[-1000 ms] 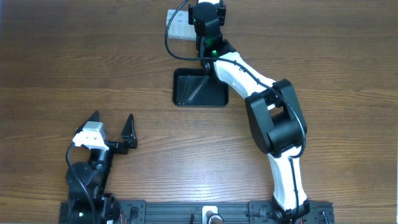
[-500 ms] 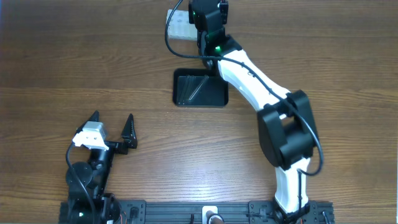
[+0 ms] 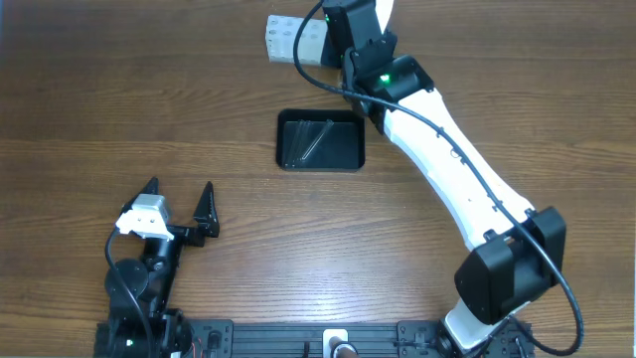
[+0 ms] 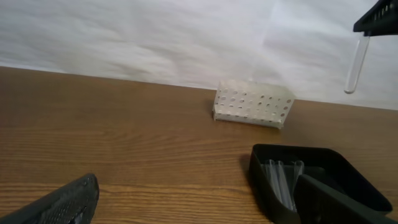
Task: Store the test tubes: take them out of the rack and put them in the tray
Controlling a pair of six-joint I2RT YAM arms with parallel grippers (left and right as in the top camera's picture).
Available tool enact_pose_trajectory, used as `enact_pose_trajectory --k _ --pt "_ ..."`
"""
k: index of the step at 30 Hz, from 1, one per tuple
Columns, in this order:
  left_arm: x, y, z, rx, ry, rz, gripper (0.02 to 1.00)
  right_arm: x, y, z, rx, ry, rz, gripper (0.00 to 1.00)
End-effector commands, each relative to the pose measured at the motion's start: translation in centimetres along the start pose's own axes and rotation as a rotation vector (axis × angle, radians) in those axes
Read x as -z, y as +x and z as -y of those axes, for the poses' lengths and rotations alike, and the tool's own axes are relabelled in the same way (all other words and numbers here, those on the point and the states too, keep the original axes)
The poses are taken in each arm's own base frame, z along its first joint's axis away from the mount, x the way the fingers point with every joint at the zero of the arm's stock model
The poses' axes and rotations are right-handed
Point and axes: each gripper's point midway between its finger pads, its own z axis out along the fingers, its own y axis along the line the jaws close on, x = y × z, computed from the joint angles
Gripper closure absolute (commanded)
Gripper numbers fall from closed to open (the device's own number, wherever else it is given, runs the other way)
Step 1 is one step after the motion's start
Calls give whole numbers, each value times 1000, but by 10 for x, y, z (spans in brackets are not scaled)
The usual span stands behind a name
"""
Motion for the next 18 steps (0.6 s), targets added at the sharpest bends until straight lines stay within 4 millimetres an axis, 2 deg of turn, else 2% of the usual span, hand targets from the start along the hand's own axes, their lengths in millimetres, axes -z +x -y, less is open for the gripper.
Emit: enact_pose_trajectory --k 1,7,10,14,18 --pt "0 1 0 7 5 0 18 2 22 -2 -23 -41 -68 987" --pt "0 1 0 7 5 0 18 -8 79 2 25 -12 -172 987" --pt "0 1 0 7 5 0 18 -14 107 12 11 19 -224 987" --pt "0 1 0 7 4 0 18 -17 126 23 0 48 -260 987" --pt "0 1 0 7 4 0 20 -21 135 29 -1 58 -268 987"
